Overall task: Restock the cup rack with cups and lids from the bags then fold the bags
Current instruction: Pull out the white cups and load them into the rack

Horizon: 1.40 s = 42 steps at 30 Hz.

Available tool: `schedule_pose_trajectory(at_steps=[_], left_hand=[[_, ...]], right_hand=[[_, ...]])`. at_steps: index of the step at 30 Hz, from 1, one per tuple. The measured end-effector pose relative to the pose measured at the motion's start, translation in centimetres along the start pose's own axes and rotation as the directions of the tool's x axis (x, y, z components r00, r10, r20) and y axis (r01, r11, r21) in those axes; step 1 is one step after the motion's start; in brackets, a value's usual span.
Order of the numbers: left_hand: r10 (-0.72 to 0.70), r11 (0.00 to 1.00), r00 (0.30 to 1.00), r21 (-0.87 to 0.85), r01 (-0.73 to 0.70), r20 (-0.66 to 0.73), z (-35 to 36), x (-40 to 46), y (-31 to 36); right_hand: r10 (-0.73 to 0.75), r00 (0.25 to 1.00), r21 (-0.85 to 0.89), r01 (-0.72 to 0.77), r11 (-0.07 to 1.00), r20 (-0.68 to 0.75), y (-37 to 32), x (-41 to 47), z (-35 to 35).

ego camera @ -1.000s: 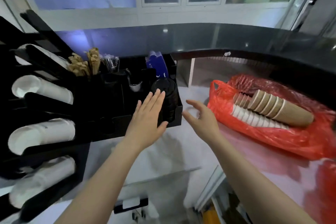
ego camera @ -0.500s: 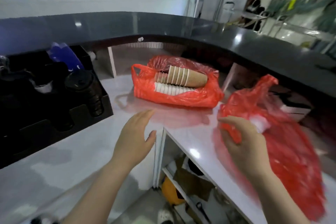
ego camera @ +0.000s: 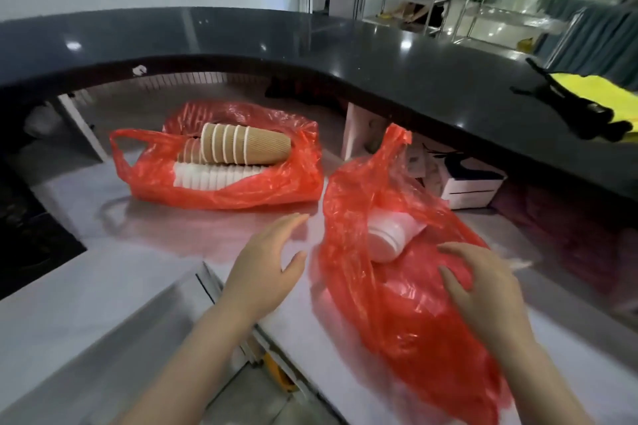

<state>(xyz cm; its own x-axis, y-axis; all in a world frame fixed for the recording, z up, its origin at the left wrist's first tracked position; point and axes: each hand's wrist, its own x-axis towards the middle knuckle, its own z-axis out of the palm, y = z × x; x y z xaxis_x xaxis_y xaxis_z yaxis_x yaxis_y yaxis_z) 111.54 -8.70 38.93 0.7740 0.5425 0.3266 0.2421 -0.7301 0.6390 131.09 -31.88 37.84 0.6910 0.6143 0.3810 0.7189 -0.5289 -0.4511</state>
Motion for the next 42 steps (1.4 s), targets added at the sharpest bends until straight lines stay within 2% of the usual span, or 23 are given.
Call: schedule_pose_trajectory(at_steps=[2,4,6,10,14,16,17,19,21,23,30,33,37,42], left_hand=[[0.039,0.999,0.999,-0.025,-0.039,0.033,2.0,1.0,1.2],[0.086,0.996,0.992,-0.024,-0.084,0.093,3.6,2.0,2.3],[0.153,0.988,0.978,0.009,-0.155,0.14,5.1,3.0,3.1],[0.269,0.943,0.943,0.148,-0.299,0.194,7.7,4.9,4.4],[0.413,0.799,0.902,0.424,-0.426,0.129,9.8,7.6,5.7],[0.479,0.695,0.861,0.527,-0.49,0.169,10.5,9.0,6.1],[0.476,0.656,0.849,0.55,-0.517,0.23,10.8,9.8,6.3],[0.374,0.642,0.839,0.542,-0.542,0.395,11.8,11.2,6.7],[0.168,0.719,0.843,0.521,-0.46,0.512,12.9,12.4,6.6],[-0.002,0.776,0.843,0.533,-0.338,0.538,13.7,13.2,6.1],[-0.183,0.805,0.828,0.564,-0.183,0.53,14.5,14.4,3.4],[-0.189,0.838,0.837,0.529,-0.135,0.514,13.8,14.7,1.7],[-0.131,0.878,0.832,0.453,-0.155,0.539,12.6,13.9,0.2],[-0.026,0.886,0.842,0.403,-0.231,0.538,11.2,12.7,-1.2]], right_hand=[[0.001,0.998,0.005,-0.001,1.0,0.064,2.2,1.4,0.7],[-0.123,0.986,-0.088,0.133,0.987,0.11,3.7,2.9,1.4],[-0.241,0.959,-0.244,0.272,0.931,0.147,4.9,4.3,2.1],[-0.239,0.965,-0.246,0.259,0.934,0.111,6.2,7.2,3.5],[-0.261,0.965,-0.307,0.25,0.919,0.005,7.1,9.5,4.6],[-0.259,0.966,-0.348,0.25,0.903,0.021,7.7,10.4,5.1],[-0.264,0.963,-0.362,0.265,0.894,0.054,8.0,10.7,5.4],[-0.274,0.95,-0.368,0.311,0.876,0.149,8.4,11.3,6.1],[-0.264,0.935,-0.368,0.337,0.866,0.236,8.5,11.7,6.8],[-0.23,0.932,-0.36,0.325,0.874,0.281,8.4,11.9,7.5],[-0.271,0.936,-0.341,0.335,0.878,0.224,7.9,13.0,10.2],[-0.297,0.926,-0.343,0.364,0.866,0.235,7.2,13.7,11.0],[-0.346,0.91,-0.326,0.406,0.854,0.228,6.4,14.3,11.3],[-0.276,0.902,-0.111,0.328,0.938,0.332,6.6,15.5,10.7]])
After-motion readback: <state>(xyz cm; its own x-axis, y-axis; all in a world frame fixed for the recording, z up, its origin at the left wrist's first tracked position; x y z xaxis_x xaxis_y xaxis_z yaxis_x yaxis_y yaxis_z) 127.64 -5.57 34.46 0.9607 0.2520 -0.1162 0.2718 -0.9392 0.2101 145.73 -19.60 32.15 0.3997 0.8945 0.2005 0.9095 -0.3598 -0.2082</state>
